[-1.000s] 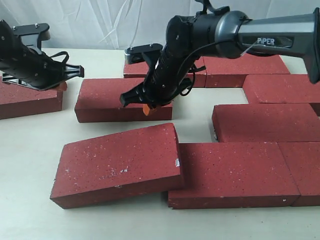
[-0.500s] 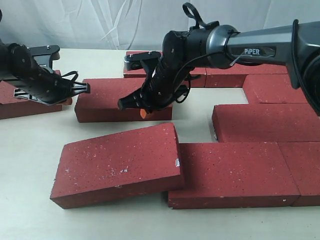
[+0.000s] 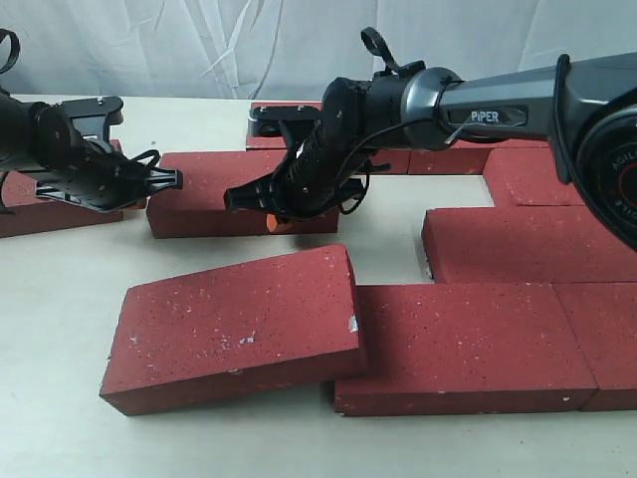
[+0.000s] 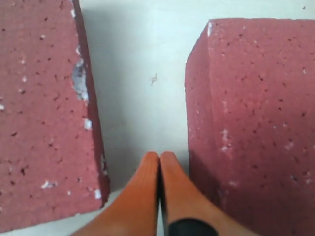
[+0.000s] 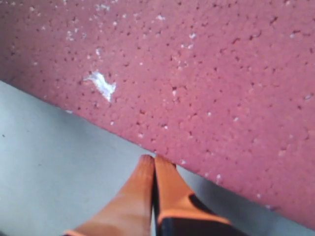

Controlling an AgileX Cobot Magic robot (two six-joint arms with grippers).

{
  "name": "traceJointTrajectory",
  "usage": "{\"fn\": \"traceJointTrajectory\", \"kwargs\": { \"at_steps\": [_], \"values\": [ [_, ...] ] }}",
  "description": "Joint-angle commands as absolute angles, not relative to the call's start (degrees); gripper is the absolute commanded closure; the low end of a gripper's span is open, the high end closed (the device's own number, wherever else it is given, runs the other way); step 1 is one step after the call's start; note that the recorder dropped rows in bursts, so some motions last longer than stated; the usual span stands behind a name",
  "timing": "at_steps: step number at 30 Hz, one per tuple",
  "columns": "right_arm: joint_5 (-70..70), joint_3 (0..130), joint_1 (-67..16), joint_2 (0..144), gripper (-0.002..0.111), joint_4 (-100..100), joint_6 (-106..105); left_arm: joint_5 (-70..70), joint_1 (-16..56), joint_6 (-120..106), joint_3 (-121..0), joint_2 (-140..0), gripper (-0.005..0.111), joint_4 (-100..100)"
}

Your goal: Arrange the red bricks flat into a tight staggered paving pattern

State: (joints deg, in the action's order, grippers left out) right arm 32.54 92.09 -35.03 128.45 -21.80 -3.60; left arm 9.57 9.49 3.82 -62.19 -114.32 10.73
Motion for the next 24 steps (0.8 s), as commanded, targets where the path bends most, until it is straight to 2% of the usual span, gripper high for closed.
{"fn": "traceJointTrajectory", "kwargs": {
  "at_steps": [1, 9, 24],
  "values": [
    [29.35, 92.01, -35.03, 128.29, 0.109, -21.94, -2.72, 7.46, 9.27, 3.86, -62.33, -114.4, 0.107, 10.64],
    [28.78, 92.01, -35.03, 128.29, 0.109, -21.94, -2.72, 6.79, 9.27, 3.86, -62.33, -114.63, 0.107, 10.64],
    [42.93, 92.01, -33.28, 118.89, 0.109, -19.66, -2.72, 11.44, 9.17, 3.86, -62.33, -114.63, 0.107, 5.7]
  ]
}}
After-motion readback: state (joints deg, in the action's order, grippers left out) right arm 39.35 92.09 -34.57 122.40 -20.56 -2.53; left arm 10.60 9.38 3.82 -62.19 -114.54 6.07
